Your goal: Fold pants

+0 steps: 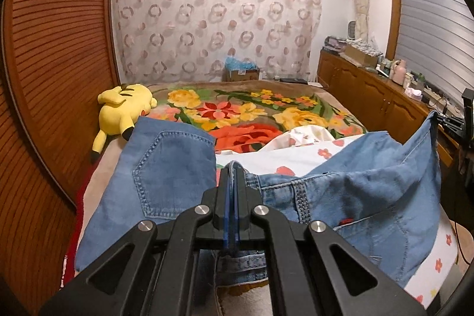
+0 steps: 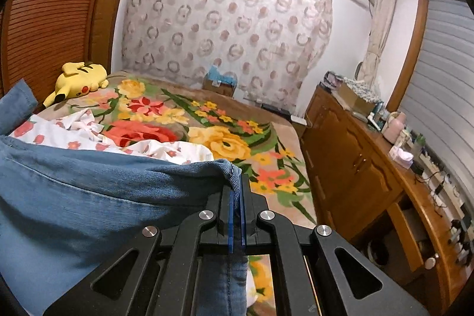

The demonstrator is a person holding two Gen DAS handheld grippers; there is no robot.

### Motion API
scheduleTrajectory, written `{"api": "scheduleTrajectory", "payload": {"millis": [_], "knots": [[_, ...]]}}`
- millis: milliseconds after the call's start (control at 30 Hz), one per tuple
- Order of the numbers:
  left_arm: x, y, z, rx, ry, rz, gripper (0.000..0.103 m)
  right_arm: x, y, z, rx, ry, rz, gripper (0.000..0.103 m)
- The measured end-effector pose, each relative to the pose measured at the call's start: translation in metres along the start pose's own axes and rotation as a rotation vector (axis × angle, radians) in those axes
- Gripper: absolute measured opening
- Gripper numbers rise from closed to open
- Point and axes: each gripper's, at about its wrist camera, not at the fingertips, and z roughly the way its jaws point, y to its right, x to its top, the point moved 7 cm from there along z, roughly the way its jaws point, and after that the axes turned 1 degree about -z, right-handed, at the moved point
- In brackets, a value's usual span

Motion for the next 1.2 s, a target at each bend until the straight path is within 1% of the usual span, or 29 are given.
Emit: {"api": "scheduleTrajectory", "payload": {"millis": [133, 267, 367, 433, 467, 500, 533, 567, 600, 633, 700, 733, 767, 800, 867, 967, 1067, 1133, 1200], "knots": [[0.000, -0.007, 0.020, 0.014, -0.019, -0.011, 0.002, 0.009, -0.001, 0.024, 0.010, -0.026, 0.026, 0.002], [-0.012, -0.008, 0.038, 0.030, -0.063, -0.008, 0.002, 0.005, -0.009, 0.051, 0.029, -0.087, 0.033, 0.002], [-0.019, -0.005, 0.040, 0.044, -0.082, 0.012, 0.002, 0.002, -0.014, 0.065, 0.099, -0.150, 0.049, 0.002], [-0.023, -0.003, 0.038, 0.054, -0.088, 0.033, 0.003, 0.004, -0.013, 0.065, 0.125, -0.165, 0.054, 0.002], [-0.022, -0.003, 0.037, 0.056, -0.090, 0.041, 0.007, 0.005, -0.013, 0.062, 0.125, -0.168, 0.055, 0.003], [-0.023, -0.003, 0.035, 0.054, -0.091, 0.045, 0.012, 0.007, -0.011, 0.057, 0.129, -0.170, 0.057, 0.009], [-0.024, -0.002, 0.031, 0.045, -0.091, 0.048, 0.022, 0.009, -0.010, 0.051, 0.133, -0.168, 0.059, 0.011], [-0.025, -0.002, 0.026, 0.035, -0.089, 0.051, 0.033, 0.012, -0.009, 0.044, 0.138, -0.163, 0.061, 0.017], [-0.025, -0.001, 0.023, 0.030, -0.087, 0.055, 0.039, 0.013, -0.009, 0.037, 0.145, -0.155, 0.064, 0.023], [-0.024, -0.001, 0.019, 0.024, -0.086, 0.062, 0.049, 0.016, -0.009, 0.027, 0.154, -0.146, 0.066, 0.025], [-0.025, 0.004, 0.012, 0.006, -0.083, 0.075, 0.053, 0.019, -0.011, 0.011, 0.170, -0.134, 0.065, 0.036], [-0.026, 0.006, 0.009, 0.000, -0.083, 0.079, 0.064, 0.020, -0.011, 0.003, 0.180, -0.129, 0.065, 0.038], [-0.027, 0.009, 0.005, -0.003, -0.086, 0.081, 0.079, 0.019, -0.012, -0.005, 0.193, -0.122, 0.067, 0.040], [-0.028, 0.011, 0.003, -0.010, -0.086, 0.083, 0.082, 0.018, -0.013, -0.013, 0.205, -0.114, 0.071, 0.044], [-0.034, 0.022, -0.001, -0.041, -0.091, 0.092, 0.082, 0.012, -0.021, -0.031, 0.230, -0.103, 0.080, 0.048], [-0.046, 0.034, -0.005, -0.067, -0.110, 0.103, 0.082, 0.004, -0.036, -0.065, 0.276, -0.091, 0.067, 0.048], [-0.059, 0.045, -0.012, -0.100, -0.122, 0.110, 0.082, -0.005, -0.044, -0.093, 0.303, -0.075, 0.060, 0.048], [-0.069, 0.051, -0.020, -0.131, -0.124, 0.108, 0.082, -0.013, -0.051, -0.107, 0.340, -0.076, 0.062, 0.048], [-0.078, 0.055, -0.025, -0.138, -0.131, 0.111, 0.082, -0.021, -0.052, -0.121, 0.364, -0.071, 0.058, 0.048]]}}
